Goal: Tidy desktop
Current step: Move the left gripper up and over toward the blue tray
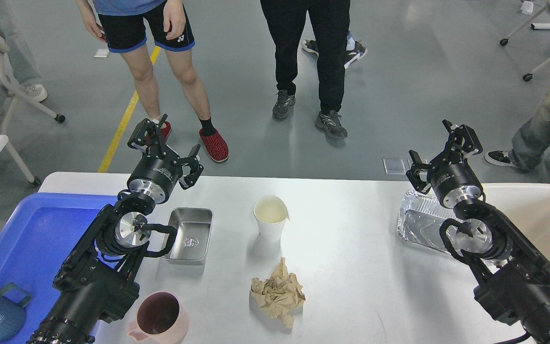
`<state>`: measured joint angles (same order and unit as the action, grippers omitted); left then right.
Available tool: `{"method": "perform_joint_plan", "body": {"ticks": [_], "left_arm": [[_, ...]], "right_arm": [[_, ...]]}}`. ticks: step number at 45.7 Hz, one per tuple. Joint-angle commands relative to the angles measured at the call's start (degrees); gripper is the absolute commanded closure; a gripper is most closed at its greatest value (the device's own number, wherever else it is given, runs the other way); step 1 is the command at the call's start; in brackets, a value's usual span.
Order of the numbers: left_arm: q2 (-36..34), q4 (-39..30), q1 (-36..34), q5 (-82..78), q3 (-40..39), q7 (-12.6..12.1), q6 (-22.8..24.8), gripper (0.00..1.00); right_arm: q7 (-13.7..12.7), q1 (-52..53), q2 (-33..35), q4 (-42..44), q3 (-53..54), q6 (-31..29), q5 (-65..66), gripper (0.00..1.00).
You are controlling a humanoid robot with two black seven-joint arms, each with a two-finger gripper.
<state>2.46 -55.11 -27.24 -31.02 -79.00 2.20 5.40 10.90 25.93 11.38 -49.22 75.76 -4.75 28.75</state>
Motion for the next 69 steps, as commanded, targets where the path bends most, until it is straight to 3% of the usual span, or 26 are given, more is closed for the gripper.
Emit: {"method": "perform_joint_plan", "body": {"ticks": [1, 21, 27, 42, 50, 62, 69], "left_arm": [[0.0, 0.0, 0.1, 0.0, 0.1, 0.0, 0.0, 0.03], [0.0, -0.1, 0.2, -0.6, 0.1, 1.1, -2.2, 0.03], [-3.6, -2.3, 0.5, -1.2, 2.3, 0.3, -2.6, 0.03], [-28.2, -16.8, 4.3, -1.3, 18.3, -0.5, -4.5, 0.03], [-42.5, -27.7, 8.2, -1.3, 22.6, -3.1, -4.1, 0.03], [-68.4, -37.9, 7.5, -0.4, 28.4, -3.4, 4.0, 0.03], [-77.0, -42.2, 7.1, -0.5, 29.8, -3.4, 6.4, 0.03]], "right_arm": [[0.0, 0.1, 0.0, -0.1, 0.0, 0.0, 0.0, 0.00], [0.0, 0.0, 0.0, -0.1, 0.0, 0.0, 0.0, 0.00], [0.0, -0.4, -0.2, -0.1, 0.0, 0.0, 0.0, 0.00], [0.0, -0.7, -0.3, -0.1, -0.1, -0.2, 0.1, 0.00], [0.1, -1.0, -0.9, -0.2, -0.1, -0.2, 0.1, 0.00], [0.1, -1.1, -1.2, -0.3, -0.2, -0.2, 0.1, 0.00], [0.0, -1.0, -1.5, -0.3, -0.2, -0.2, 0.1, 0.00]]}}
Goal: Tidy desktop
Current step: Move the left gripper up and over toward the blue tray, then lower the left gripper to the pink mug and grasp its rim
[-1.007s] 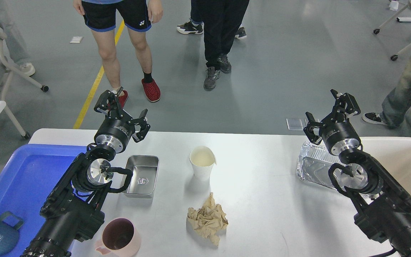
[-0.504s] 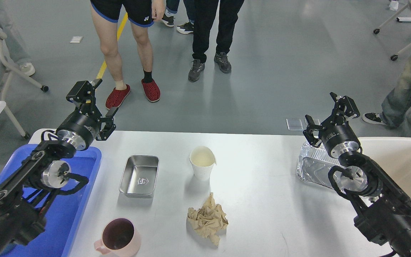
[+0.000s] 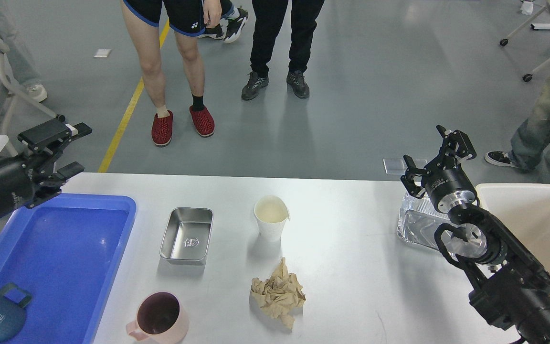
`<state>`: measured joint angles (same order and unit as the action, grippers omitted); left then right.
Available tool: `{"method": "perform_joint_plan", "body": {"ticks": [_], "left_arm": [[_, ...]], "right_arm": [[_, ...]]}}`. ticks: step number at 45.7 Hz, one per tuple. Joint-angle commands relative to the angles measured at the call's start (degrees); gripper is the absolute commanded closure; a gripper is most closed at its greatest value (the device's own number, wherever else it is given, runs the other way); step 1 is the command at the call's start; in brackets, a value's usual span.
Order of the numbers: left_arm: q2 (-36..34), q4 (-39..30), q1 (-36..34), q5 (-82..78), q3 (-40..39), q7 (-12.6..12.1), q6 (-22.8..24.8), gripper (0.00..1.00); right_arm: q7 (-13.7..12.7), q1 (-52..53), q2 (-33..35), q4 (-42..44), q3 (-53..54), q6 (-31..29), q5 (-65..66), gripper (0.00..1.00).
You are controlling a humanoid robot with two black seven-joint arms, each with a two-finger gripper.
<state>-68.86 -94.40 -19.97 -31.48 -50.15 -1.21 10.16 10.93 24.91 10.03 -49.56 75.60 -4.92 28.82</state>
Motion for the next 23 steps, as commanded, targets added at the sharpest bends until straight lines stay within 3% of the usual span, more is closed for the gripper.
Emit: {"method": "perform_joint_plan", "body": {"ticks": [1, 10, 23], "left_arm": [[-6.3, -3.2, -0.2, -0.1, 1.1, 0.0, 1.7, 0.03], [-14.0, -6.7, 0.3, -0.3, 6.2, 0.2, 2.7, 0.03], [-22.9, -6.6, -0.2, -4.1, 9.9, 0.2, 12.8, 0.03]], "right_arm": [[0.1, 0.0, -0.2, 0.0, 0.0, 0.0, 0.0, 0.00], [0.0, 0.0, -0.1, -0.1, 0.0, 0.0, 0.0, 0.00], [0.0, 0.0, -0.2, -0.1, 0.0, 0.0, 0.0, 0.00]]}}
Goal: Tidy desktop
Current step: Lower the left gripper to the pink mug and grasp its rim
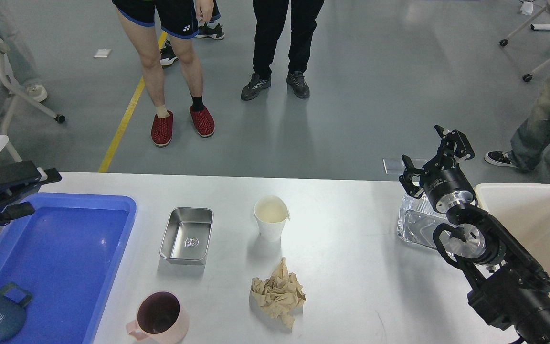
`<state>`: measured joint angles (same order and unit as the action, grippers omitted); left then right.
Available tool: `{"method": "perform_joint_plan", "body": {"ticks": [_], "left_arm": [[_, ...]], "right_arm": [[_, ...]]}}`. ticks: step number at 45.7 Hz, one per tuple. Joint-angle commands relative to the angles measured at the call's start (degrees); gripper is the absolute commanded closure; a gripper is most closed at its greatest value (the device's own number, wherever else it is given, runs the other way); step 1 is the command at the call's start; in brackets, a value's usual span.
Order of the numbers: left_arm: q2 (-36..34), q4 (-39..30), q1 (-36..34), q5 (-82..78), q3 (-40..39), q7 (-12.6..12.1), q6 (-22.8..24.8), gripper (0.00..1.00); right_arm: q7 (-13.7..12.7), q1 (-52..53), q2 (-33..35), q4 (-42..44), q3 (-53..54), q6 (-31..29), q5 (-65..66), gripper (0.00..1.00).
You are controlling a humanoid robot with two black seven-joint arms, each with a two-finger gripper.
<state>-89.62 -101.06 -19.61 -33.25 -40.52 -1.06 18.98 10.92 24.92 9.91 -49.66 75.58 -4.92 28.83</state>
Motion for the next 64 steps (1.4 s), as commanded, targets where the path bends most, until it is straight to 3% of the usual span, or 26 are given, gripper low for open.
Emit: {"method": "perform_joint_plan", "body": {"ticks": [1, 16, 23, 39, 64], "left_arm": [[-2.1, 0.0, -0.5, -2.6, 0.2, 0.0, 4.2, 0.03], [-1.3, 0.1, -0.5, -3.7, 0.3, 0.0, 4.8, 0.03], [6.5, 0.1, 0.1, -10.5, 0.8, -1.0, 4.5, 0.04], [21.9, 1.9, 0.2, -23.0, 7.2, -6.4, 2.3, 0.05], [37.6, 8.2, 0.3, -30.5, 12.9, -7.0, 1.1, 0.10]], "right_arm": [[0.0, 0.0, -0.1, 0.0, 0.0, 0.0, 0.0, 0.00], [0.0, -0.1, -0.1, 0.0, 0.0, 0.0, 0.0, 0.00], [0.0, -0.1, -0.7, 0.0, 0.0, 0.0, 0.0, 0.00], [0.0, -0.2, -0.8, 0.0, 0.0, 0.0, 0.0, 0.00], [0.0, -0.7, -0.3, -0.5, 0.0, 0.0, 0.0, 0.00]]}}
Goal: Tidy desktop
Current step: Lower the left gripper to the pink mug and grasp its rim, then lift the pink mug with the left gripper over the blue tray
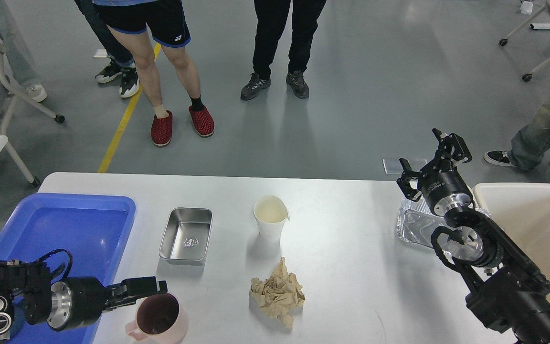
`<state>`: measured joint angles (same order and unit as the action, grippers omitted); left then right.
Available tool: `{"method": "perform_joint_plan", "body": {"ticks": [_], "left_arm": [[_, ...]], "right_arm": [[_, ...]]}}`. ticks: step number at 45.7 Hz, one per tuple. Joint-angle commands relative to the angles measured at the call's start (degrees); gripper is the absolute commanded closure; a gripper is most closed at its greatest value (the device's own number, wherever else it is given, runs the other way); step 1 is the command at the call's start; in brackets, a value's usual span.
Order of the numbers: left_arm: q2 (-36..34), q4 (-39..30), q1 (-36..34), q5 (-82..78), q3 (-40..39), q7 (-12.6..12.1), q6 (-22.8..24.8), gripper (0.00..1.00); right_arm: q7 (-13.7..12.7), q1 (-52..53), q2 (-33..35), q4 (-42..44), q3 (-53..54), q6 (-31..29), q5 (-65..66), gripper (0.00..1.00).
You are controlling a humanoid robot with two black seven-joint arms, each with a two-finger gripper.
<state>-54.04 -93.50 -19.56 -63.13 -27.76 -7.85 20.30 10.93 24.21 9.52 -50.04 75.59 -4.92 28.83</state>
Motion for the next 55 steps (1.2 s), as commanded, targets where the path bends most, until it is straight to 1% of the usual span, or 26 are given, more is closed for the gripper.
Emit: {"method": "perform_joint_plan", "body": {"ticks": [1, 13, 18, 23, 28, 32, 36, 38, 43, 47, 50, 55], "left_arm": [[2.2, 0.7, 0.3, -0.7, 0.2, -0.3, -0.4, 0.11], [1.7, 1.1, 0.2, -1.2, 1.3, -0.4, -0.5, 0.11], [1.6, 1.6, 0.3, -1.3, 2.0, -0.5, -0.5, 0.15], [1.5, 2.0, 0.2, -1.3, 3.4, -0.8, -0.4, 0.27], [2.1, 2.9, 0.2, -1.3, 3.8, -2.1, -0.4, 0.38], [2.4, 3.9, -0.1, -1.3, 3.8, -2.4, -0.4, 0.45], [2.5, 4.3, -0.4, -1.2, 3.8, -2.8, -0.4, 0.56], [2.7, 4.3, -0.5, -1.2, 3.7, -3.0, -0.4, 0.60], [3.2, 4.4, -0.4, -0.9, 3.7, -4.7, -0.1, 0.75], [3.2, 4.4, -0.4, -0.3, 3.6, -5.7, 0.1, 0.83], [3.2, 4.3, -0.4, -0.3, 3.6, -5.7, 0.2, 0.87], [3.2, 4.3, -0.4, -0.2, 3.5, -5.8, 0.4, 0.98]], "right_arm": [[0.1, 0.0, 0.1, -0.1, 0.0, 0.0, 0.0, 0.00], [0.1, -0.4, 0.1, -0.1, 0.0, 0.0, 0.0, 0.00], [0.0, -0.5, 0.1, -0.1, 0.0, 0.0, 0.0, 0.00], [0.0, -0.5, 0.1, -0.2, 0.0, 0.0, 0.0, 0.00], [0.0, -1.0, 0.1, -0.6, 0.0, 0.0, 0.0, 0.00], [0.0, -1.2, 0.2, -0.6, 0.0, 0.0, 0.0, 0.00], [0.1, -1.3, 0.2, -0.6, 0.0, 0.0, 0.0, 0.00], [0.1, -1.3, 0.3, -0.6, 0.0, 0.0, 0.0, 0.00], [0.0, -1.4, 0.3, -0.6, 0.0, 0.0, 0.0, 0.00], [0.1, -1.8, 0.3, -0.7, 0.0, 0.0, 0.0, 0.00], [0.1, -1.8, 0.2, -0.7, 0.0, 0.0, 0.0, 0.00], [0.1, -1.8, 0.3, -0.9, 0.0, 0.0, 0.0, 0.00]]}}
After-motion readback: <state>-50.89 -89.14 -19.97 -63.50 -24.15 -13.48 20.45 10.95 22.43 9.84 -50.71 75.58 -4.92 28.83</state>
